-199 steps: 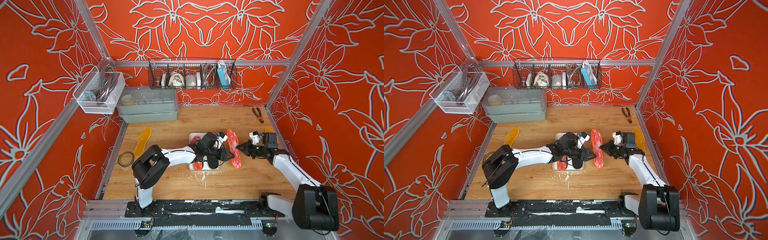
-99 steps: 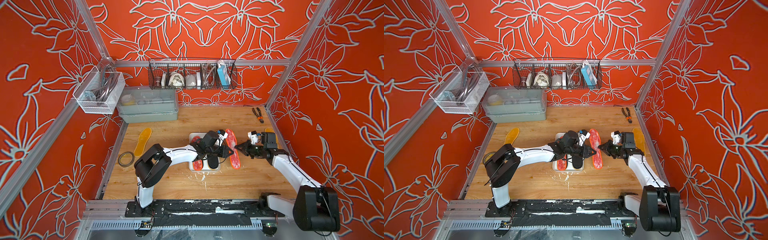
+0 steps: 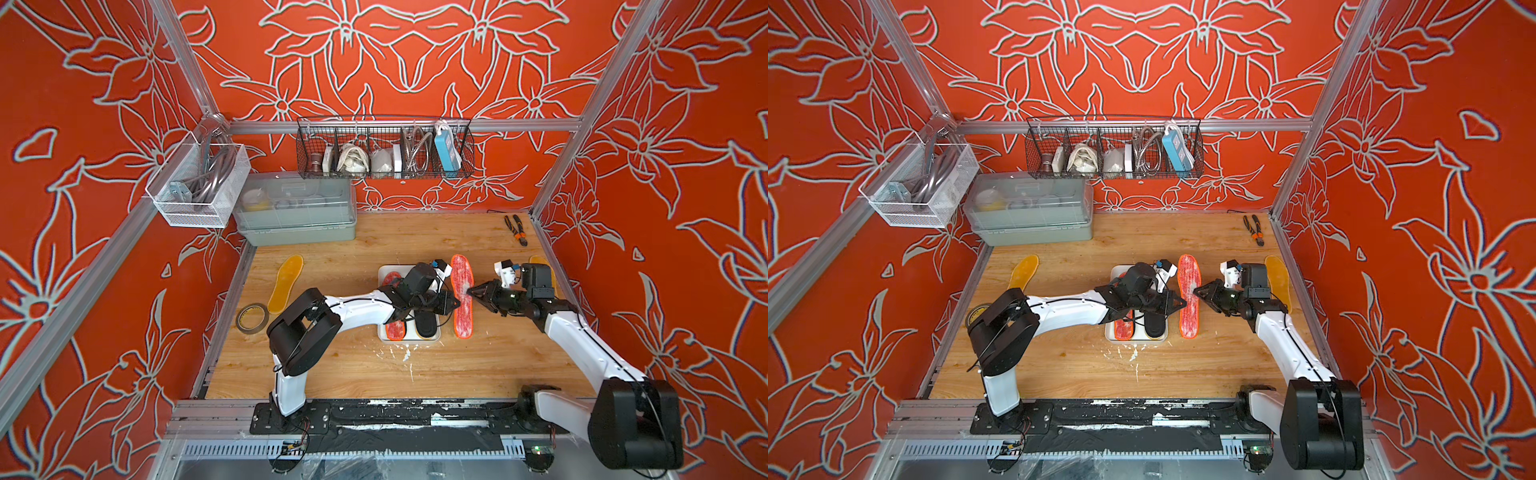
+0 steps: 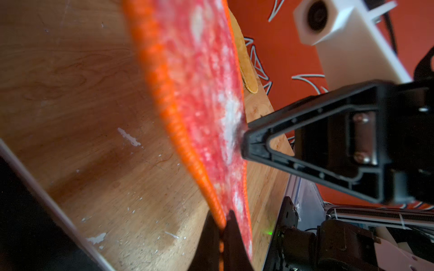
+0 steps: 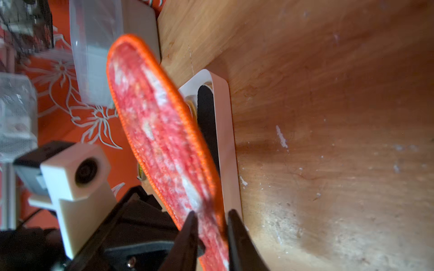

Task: Put the insoles into the storage box
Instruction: Place the insole in the storage box.

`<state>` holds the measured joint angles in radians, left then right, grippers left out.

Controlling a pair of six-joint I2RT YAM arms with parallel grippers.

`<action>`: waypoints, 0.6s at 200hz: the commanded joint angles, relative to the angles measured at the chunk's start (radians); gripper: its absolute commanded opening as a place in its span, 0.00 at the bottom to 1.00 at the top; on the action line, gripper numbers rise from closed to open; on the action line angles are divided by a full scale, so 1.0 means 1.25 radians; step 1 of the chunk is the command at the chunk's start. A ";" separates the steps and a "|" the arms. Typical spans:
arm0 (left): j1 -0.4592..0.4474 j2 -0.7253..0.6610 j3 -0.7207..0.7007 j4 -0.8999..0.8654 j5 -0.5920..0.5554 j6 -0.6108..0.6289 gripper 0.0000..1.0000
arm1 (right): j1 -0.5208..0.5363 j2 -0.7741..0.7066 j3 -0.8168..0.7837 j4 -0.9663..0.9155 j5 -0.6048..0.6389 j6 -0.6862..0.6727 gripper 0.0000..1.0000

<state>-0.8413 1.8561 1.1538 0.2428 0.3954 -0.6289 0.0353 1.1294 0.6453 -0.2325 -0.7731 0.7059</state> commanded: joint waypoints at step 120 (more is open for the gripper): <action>0.273 -0.300 -0.312 0.037 0.383 0.023 0.00 | 0.112 -0.213 -0.270 0.313 0.059 -0.176 0.85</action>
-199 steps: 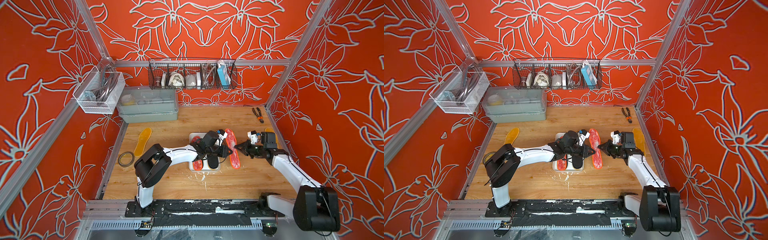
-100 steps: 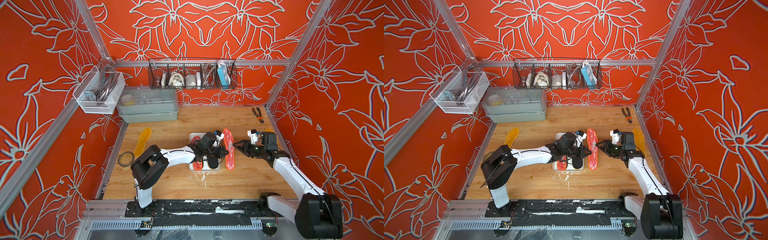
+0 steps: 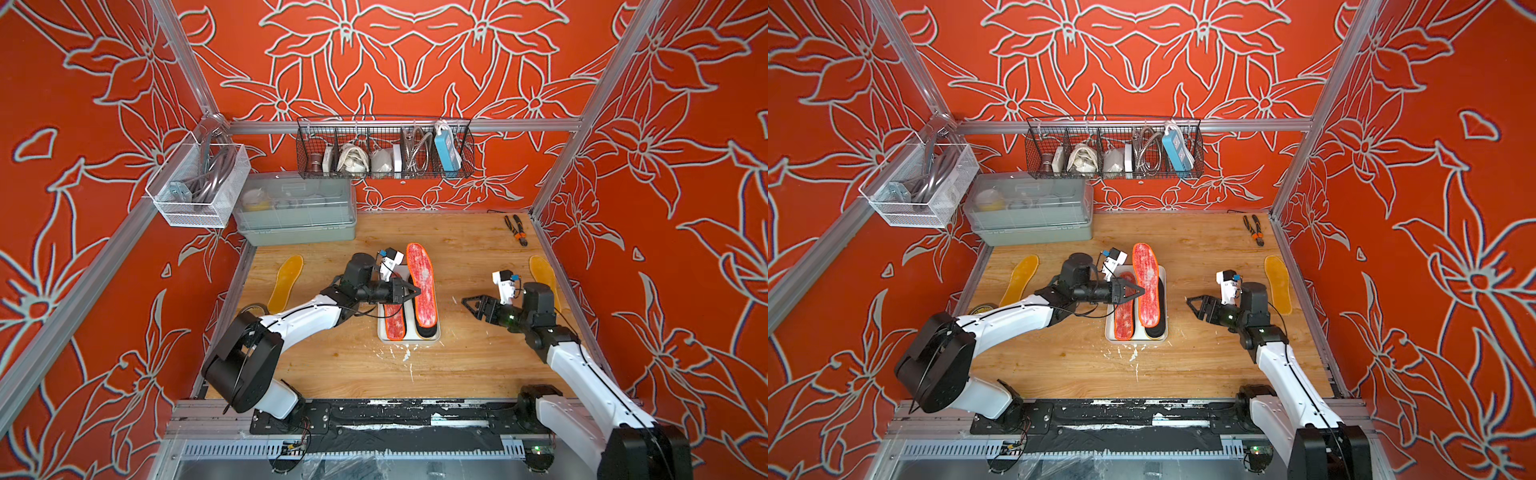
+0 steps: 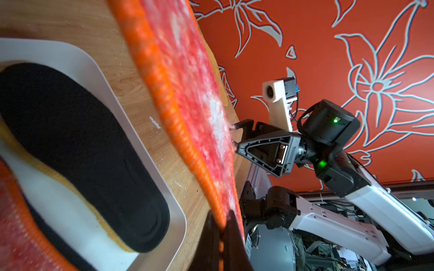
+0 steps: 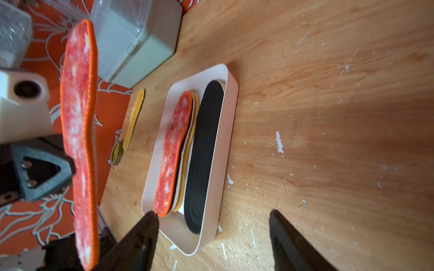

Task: Put the insoles into the storage box
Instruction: Place the insole in the storage box.

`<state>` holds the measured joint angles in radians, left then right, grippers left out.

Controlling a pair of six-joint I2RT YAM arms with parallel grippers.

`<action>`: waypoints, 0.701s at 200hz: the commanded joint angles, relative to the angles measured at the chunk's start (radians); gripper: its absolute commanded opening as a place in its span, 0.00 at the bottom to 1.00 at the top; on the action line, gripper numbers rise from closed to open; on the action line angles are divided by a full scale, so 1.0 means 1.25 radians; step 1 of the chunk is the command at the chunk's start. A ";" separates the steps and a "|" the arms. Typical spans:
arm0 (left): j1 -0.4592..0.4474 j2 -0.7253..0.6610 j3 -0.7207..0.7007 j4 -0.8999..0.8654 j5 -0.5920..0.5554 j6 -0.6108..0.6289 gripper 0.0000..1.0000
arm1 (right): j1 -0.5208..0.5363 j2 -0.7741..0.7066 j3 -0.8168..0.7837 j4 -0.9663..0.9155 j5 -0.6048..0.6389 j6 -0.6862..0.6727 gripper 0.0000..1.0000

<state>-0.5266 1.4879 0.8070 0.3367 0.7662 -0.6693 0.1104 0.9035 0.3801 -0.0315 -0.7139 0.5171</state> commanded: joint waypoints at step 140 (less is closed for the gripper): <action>0.007 0.217 0.035 0.041 -0.018 0.032 0.00 | 0.091 -0.383 -0.161 0.031 0.288 -0.055 0.94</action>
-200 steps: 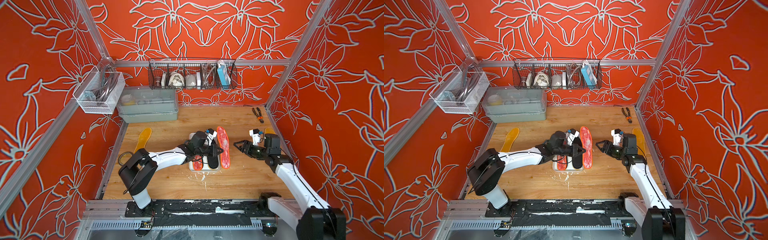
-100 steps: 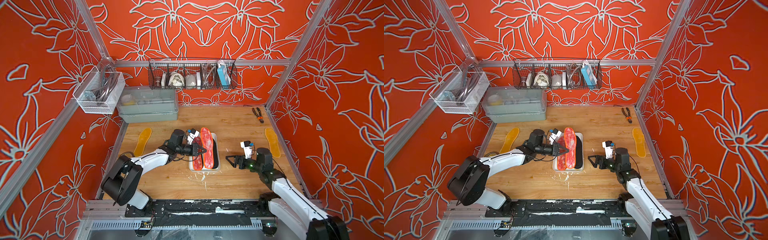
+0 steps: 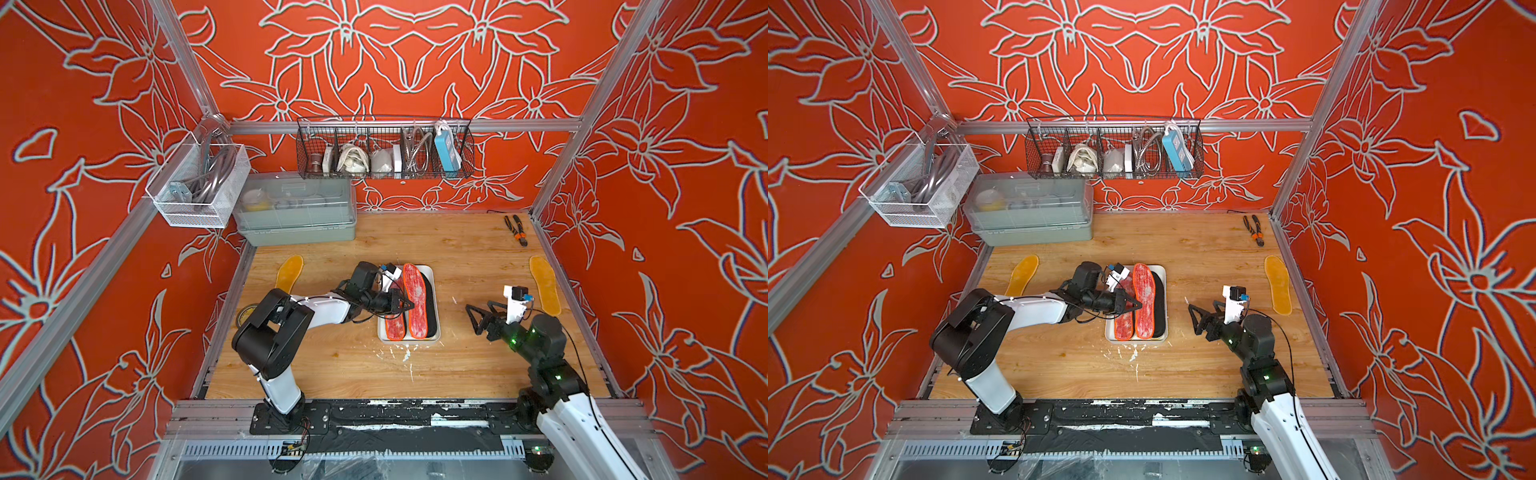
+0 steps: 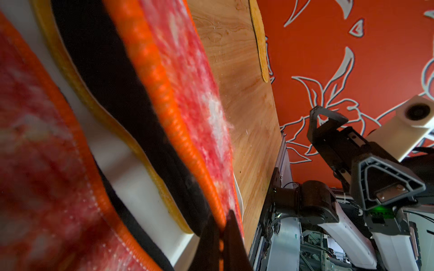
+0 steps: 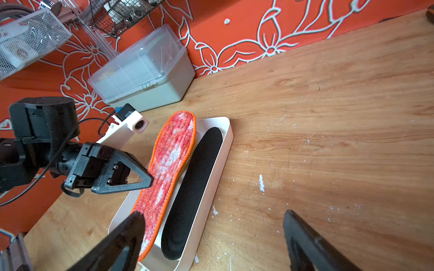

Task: Put the insoles into the storage box
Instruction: Place the insole in the storage box.

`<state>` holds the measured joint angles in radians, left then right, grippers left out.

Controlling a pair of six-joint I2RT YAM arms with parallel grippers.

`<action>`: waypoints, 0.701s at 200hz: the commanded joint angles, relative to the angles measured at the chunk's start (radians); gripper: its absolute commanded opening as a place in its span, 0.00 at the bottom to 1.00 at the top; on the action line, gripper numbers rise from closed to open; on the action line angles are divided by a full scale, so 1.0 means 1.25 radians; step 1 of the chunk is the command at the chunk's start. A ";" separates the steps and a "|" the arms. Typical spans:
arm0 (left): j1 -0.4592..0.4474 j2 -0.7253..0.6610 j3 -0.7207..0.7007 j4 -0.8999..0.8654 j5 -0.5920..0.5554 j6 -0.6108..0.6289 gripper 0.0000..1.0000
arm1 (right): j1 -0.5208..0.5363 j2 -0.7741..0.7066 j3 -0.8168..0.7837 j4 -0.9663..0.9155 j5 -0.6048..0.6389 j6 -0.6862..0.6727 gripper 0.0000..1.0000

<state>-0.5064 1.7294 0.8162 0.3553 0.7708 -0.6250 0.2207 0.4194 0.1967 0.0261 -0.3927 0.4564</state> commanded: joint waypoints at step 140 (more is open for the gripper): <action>-0.046 0.133 0.094 0.019 -0.052 -0.026 0.00 | 0.002 0.049 -0.006 -0.002 0.032 -0.006 0.94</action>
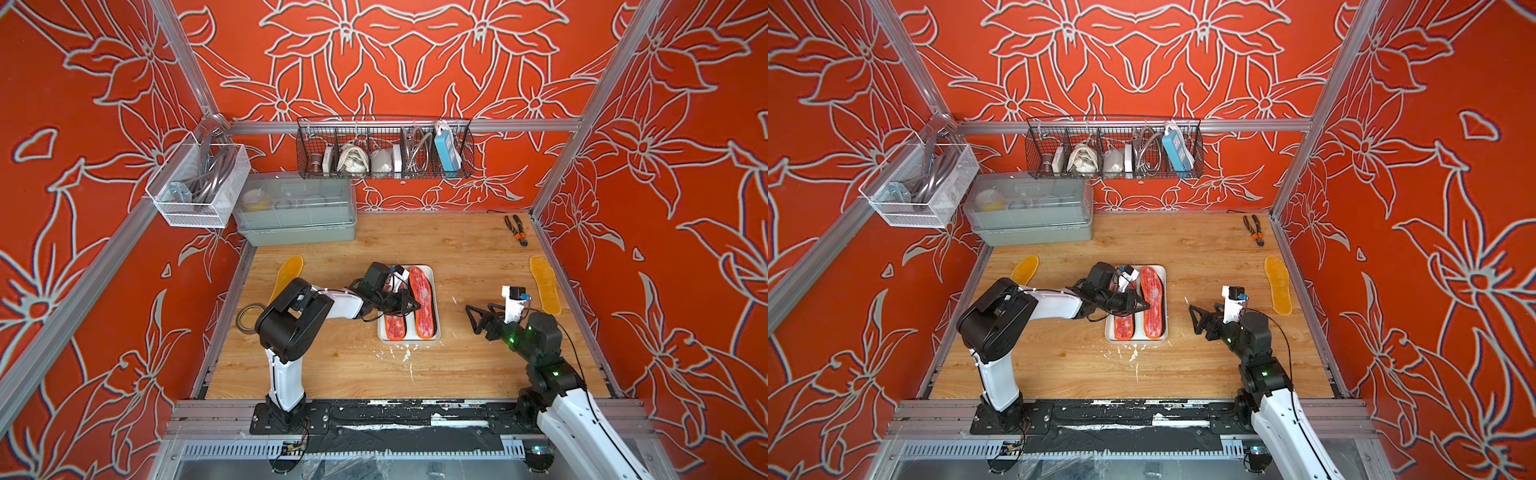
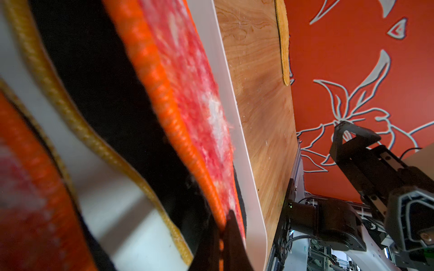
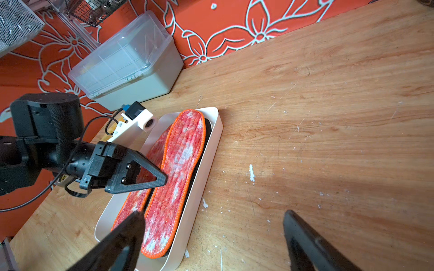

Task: Put the insoles into the storage box
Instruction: Place the insole in the storage box.

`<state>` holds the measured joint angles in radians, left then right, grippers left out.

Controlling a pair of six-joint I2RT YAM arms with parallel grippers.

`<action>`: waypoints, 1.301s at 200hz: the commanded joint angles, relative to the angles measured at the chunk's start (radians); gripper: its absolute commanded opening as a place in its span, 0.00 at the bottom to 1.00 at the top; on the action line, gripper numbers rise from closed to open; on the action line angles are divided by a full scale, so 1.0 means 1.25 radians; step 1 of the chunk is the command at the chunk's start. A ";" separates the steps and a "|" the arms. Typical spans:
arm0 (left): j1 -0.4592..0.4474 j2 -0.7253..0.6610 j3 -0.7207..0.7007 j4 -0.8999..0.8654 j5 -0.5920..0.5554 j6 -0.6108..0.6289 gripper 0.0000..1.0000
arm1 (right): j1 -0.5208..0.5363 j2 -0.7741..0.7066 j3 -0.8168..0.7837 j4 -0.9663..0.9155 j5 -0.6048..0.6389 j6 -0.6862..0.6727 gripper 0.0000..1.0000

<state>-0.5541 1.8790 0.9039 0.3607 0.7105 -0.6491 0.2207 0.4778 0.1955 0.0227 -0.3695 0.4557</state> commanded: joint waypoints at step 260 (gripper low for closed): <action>0.017 -0.251 0.030 -0.318 -0.164 0.187 0.48 | 0.003 0.031 0.001 0.004 0.013 -0.001 0.94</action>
<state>-0.5701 1.7000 0.9554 0.0879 0.5858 -0.5198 0.2207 0.5167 0.1955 0.0227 -0.3569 0.4572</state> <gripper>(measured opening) 0.462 0.942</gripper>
